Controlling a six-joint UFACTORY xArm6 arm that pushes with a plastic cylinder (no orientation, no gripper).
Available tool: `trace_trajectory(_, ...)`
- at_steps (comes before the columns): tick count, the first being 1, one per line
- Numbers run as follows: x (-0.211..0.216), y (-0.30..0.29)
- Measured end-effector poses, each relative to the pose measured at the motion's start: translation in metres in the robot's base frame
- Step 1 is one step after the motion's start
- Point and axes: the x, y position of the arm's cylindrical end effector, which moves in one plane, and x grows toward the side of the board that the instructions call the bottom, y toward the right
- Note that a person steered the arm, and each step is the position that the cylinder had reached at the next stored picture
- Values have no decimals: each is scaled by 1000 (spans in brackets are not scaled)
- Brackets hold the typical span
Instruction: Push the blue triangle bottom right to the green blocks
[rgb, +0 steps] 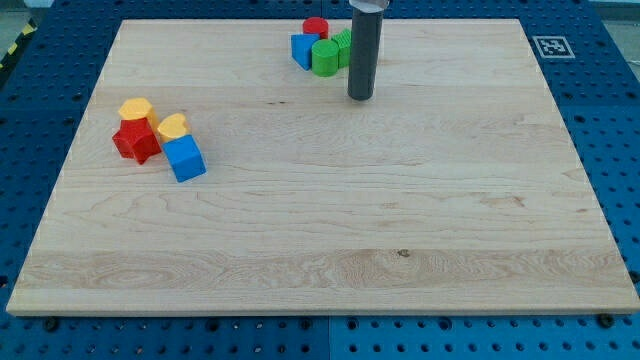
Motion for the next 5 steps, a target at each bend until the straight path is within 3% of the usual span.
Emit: trace_trajectory(5, -2, -51)
